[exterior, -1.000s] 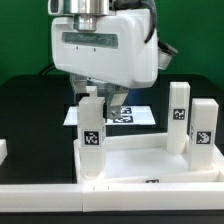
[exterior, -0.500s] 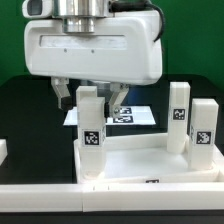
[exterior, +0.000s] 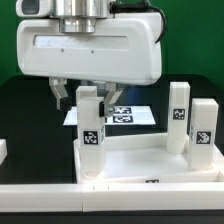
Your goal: Assemble desk
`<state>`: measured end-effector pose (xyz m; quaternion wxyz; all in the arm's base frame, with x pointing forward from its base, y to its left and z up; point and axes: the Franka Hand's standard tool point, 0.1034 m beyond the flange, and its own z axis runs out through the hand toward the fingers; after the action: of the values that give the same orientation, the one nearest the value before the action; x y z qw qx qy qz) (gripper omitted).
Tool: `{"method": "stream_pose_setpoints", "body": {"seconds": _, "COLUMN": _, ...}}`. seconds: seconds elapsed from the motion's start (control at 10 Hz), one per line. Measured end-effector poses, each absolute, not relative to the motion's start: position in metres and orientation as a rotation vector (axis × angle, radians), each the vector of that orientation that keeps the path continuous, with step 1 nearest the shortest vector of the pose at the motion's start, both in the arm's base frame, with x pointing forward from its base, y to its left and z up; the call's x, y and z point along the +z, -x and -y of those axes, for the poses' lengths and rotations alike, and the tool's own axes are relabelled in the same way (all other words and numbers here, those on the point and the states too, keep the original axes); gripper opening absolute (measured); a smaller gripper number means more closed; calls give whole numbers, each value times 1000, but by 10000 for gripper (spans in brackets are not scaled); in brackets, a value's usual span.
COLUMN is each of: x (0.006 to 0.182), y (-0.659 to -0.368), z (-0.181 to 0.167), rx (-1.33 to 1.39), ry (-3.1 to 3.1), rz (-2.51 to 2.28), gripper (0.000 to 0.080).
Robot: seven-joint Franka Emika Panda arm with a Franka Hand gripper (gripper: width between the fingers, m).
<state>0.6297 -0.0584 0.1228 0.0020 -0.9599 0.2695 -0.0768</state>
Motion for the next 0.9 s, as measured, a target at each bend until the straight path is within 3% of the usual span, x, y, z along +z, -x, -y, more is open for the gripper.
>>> {"method": "stream_pose_setpoints", "body": {"seconds": 0.2, "x": 122, "y": -629, "z": 58, "rx": -237, "ry": 2924, "rz": -1077, "gripper": 284}}
{"method": "stream_pose_setpoints", "body": {"seconds": 0.5, "x": 121, "y": -630, "z": 55, "rx": -232, "ry": 2707, "rz": -1515, "gripper": 285}}
{"method": "stream_pose_setpoints", "body": {"seconds": 0.9, "x": 118, "y": -623, "z": 59, "rx": -89, "ry": 1878, "rz": -2320, "gripper": 285}}
